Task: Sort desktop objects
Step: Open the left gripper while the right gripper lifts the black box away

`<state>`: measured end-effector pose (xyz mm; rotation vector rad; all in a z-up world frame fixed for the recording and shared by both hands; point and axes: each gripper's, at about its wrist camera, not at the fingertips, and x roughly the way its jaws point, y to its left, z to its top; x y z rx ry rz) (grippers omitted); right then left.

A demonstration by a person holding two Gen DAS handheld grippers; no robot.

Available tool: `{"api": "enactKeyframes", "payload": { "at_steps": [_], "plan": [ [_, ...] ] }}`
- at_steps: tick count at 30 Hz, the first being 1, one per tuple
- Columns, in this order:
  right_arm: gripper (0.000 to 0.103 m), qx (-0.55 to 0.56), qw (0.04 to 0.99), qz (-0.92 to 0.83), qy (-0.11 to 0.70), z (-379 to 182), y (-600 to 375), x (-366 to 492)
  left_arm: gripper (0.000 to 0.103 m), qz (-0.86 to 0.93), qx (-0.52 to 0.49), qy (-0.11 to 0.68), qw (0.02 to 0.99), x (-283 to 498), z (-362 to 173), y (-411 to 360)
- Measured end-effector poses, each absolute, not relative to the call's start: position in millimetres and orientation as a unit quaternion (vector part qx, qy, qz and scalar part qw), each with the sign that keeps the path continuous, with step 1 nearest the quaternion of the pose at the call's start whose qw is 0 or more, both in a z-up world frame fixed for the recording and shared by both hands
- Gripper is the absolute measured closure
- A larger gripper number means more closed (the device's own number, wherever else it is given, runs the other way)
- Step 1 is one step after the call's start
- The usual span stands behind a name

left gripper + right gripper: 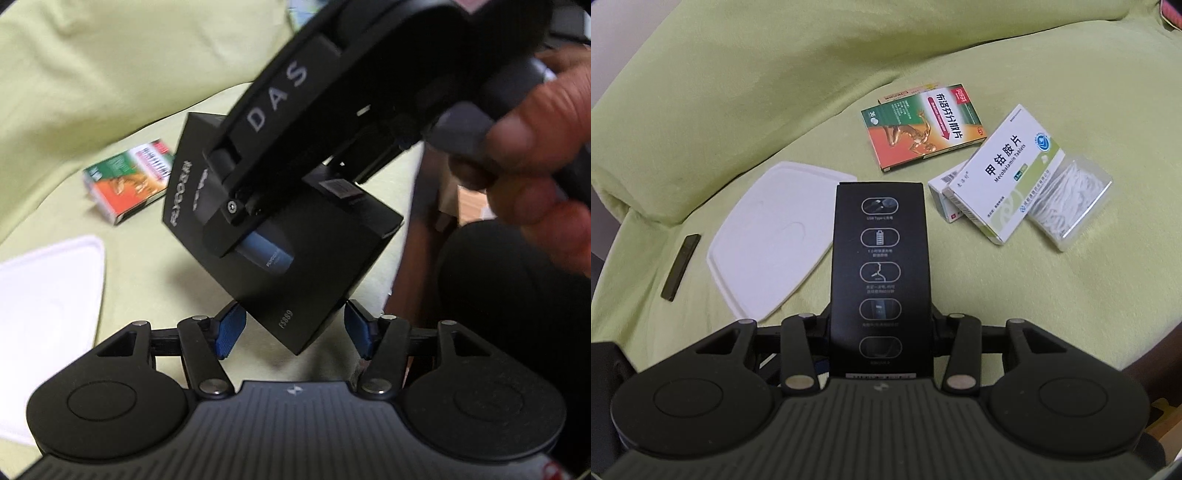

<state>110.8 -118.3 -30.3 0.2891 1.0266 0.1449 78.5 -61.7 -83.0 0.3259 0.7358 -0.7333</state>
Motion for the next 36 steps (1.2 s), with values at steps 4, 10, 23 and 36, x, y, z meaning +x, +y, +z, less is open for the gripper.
{"api": "enactKeyframes", "payload": {
  "at_steps": [4,10,23,36],
  "plan": [
    [0.064,0.148,0.857,0.082,0.488,-21,-127,103,0.041,-0.376,0.178,0.332,0.847,76,-81,-65],
    [0.063,0.144,0.865,0.090,0.472,-7,-131,92,0.040,-0.393,0.196,0.305,0.845,74,-72,-72],
    [0.063,0.123,0.889,0.094,0.431,11,-141,61,0.040,-0.417,0.223,0.289,0.832,72,-59,-96],
    [0.063,0.109,0.911,0.084,0.388,36,-163,28,0.040,-0.462,0.246,0.263,0.810,75,-35,-130]
  ]
}}
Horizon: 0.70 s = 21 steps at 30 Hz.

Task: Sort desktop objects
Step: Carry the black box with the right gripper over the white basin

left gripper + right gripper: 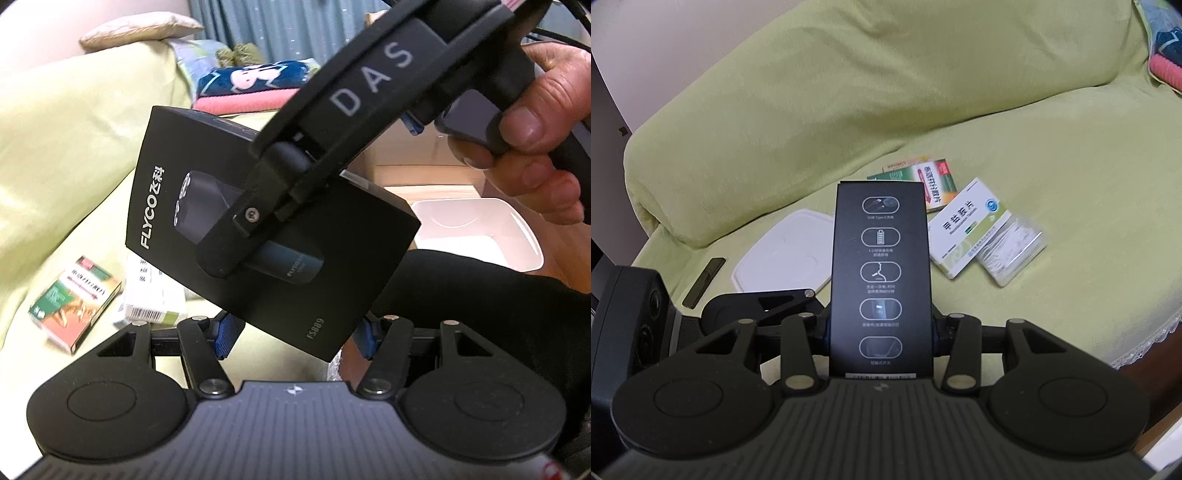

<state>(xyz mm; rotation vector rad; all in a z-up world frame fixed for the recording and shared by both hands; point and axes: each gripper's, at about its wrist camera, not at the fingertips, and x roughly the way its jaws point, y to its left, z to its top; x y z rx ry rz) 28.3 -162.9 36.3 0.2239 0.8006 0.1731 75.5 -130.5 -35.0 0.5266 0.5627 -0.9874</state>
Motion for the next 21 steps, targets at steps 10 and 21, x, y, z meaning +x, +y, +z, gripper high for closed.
{"api": "enactKeyframes", "payload": {
  "at_steps": [10,21],
  "plan": [
    [0.063,0.124,0.922,0.060,0.362,48,-189,7,0.040,-0.489,0.273,0.246,0.791,79,-20,-170],
    [0.063,0.139,0.929,0.023,0.343,53,-215,-15,0.040,-0.517,0.293,0.235,0.769,61,-8,-201]
  ]
}}
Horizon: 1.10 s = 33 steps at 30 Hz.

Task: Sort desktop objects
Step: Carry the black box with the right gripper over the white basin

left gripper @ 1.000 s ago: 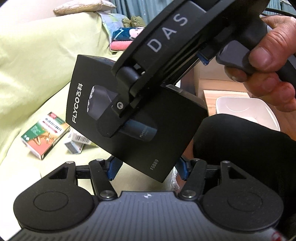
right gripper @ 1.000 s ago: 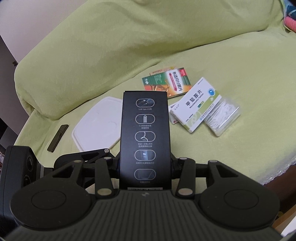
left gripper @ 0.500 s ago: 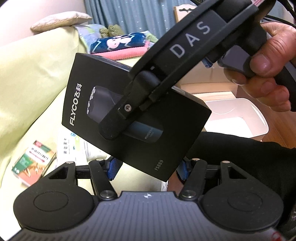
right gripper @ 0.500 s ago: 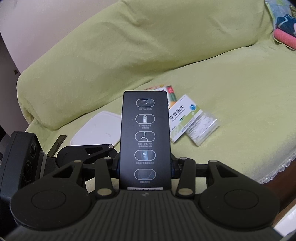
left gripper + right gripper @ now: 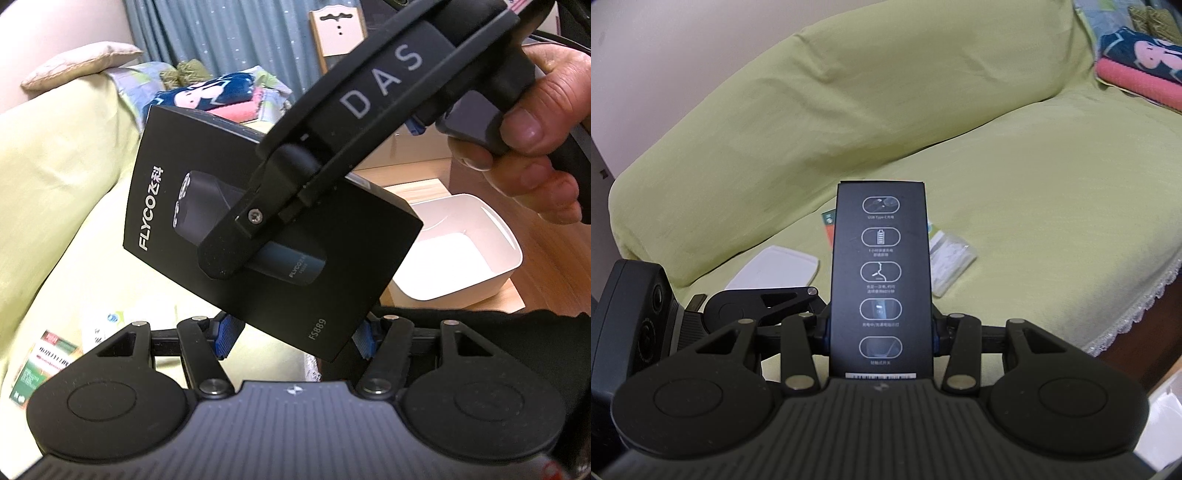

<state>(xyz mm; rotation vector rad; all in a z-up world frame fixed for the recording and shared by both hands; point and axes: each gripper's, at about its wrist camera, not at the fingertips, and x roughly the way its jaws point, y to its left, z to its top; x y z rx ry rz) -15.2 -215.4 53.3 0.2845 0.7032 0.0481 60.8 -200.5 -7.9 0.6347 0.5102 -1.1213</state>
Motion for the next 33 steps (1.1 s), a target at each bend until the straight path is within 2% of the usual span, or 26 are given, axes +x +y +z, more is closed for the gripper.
{"api": "enactKeyframes", "payload": {
  "at_steps": [12,33],
  "plan": [
    [0.063,0.163,0.930,-0.028,0.328,56,-249,-46,0.040,-0.558,0.312,0.224,0.736,0,-21,-228],
    [0.063,0.205,0.922,-0.128,0.301,51,-311,-106,0.040,-0.633,0.337,0.208,0.665,-13,-41,-317]
  ]
}}
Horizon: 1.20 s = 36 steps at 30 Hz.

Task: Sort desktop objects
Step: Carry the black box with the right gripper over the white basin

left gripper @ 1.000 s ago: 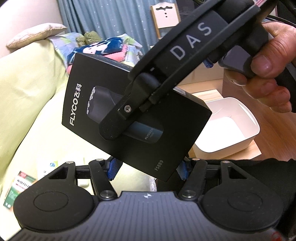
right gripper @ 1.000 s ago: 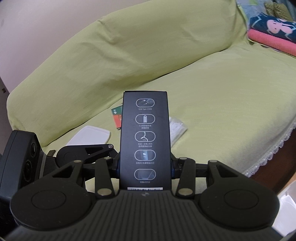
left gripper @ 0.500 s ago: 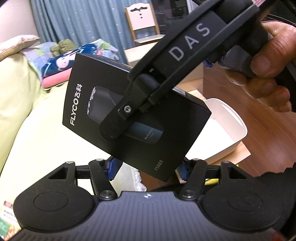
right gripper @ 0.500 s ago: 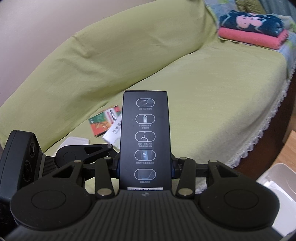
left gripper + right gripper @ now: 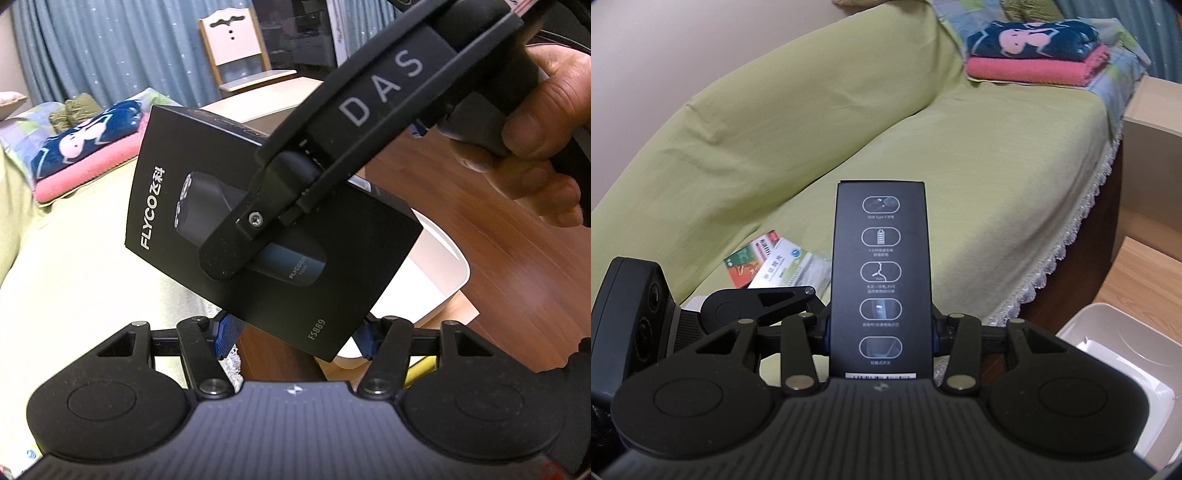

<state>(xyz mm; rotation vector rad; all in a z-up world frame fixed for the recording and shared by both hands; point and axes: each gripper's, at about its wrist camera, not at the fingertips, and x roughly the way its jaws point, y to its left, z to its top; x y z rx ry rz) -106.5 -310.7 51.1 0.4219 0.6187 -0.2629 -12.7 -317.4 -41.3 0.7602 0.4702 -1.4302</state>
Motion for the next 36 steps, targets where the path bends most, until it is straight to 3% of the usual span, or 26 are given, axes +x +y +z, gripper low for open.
{"api": "enactKeyframes", "payload": {
  "at_steps": [36],
  "plan": [
    [0.063,0.290,0.875,-0.266,0.283,-10,-382,-168,0.039,-0.703,0.377,0.234,0.557,-29,-109,-413]
  ]
}}
